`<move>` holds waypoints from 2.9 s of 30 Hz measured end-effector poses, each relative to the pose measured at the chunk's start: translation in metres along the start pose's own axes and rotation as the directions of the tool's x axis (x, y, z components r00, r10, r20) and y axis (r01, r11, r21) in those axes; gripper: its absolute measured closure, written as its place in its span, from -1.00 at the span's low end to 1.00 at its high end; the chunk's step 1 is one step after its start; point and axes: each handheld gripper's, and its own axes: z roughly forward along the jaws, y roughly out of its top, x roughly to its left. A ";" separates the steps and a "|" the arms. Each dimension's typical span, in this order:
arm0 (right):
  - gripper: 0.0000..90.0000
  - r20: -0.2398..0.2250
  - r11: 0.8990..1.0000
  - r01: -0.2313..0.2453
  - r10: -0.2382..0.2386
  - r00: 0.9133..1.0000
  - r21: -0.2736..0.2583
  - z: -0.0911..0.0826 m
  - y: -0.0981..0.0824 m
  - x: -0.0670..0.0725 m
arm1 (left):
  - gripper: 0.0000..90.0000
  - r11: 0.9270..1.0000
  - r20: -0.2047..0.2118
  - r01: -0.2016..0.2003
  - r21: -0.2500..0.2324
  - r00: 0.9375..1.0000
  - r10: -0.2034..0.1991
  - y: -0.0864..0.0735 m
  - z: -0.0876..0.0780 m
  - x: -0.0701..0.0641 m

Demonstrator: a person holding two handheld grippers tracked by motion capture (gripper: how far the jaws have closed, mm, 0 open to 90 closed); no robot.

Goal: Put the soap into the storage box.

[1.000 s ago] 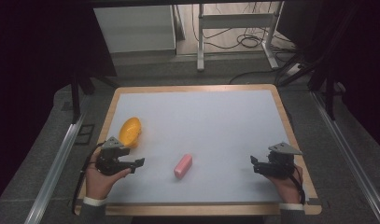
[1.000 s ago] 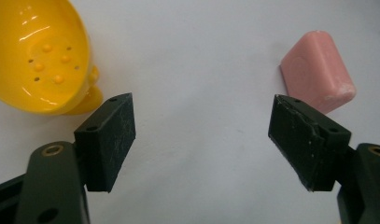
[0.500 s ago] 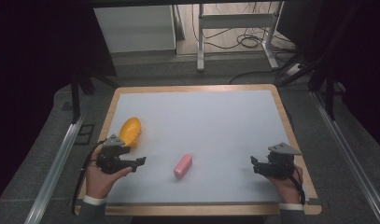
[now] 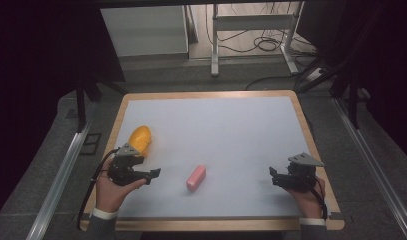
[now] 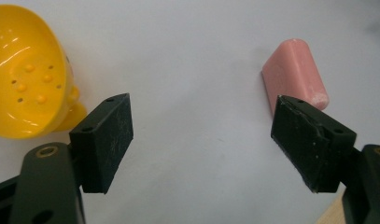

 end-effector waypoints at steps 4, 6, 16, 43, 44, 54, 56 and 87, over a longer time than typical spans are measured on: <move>-0.81 0.000 1.000 0.001 -0.001 1.000 0.001 0.000 0.000 0.000 | -0.53 1.000 0.005 -0.011 0.005 1.000 0.011 0.003 0.001 -0.003; -0.81 0.000 1.000 -0.001 0.001 1.000 0.003 0.000 0.000 0.000 | -0.53 1.000 0.006 -0.015 0.007 1.000 0.015 0.004 0.001 -0.005; -0.81 0.002 1.000 0.000 0.000 1.000 0.008 0.001 0.000 0.000 | -0.54 0.999 0.019 -0.043 0.028 0.999 0.043 0.007 0.007 -0.013; -0.81 0.002 1.000 0.004 -0.004 1.000 0.013 0.002 -0.001 0.001 | -0.55 0.990 0.059 -0.109 0.088 0.993 0.104 0.018 0.033 -0.042; -0.81 0.002 1.000 0.004 -0.004 1.000 0.013 0.002 -0.001 0.001 | -0.55 0.990 0.059 -0.109 0.088 0.993 0.104 0.018 0.033 -0.042; -0.81 0.000 1.000 0.007 -0.007 1.000 0.013 0.002 -0.002 0.000 | -0.56 0.988 0.089 -0.120 0.102 0.990 0.111 0.024 0.043 -0.052; -0.81 0.000 1.000 0.007 -0.007 1.000 0.013 0.002 -0.002 0.000 | -0.56 0.987 0.089 -0.120 0.105 0.990 0.111 0.023 0.044 -0.052; -0.81 0.009 1.000 0.010 -0.010 1.000 0.023 0.005 -0.003 0.000 | -0.58 0.967 0.133 -0.157 0.203 0.982 0.132 0.036 0.086 -0.079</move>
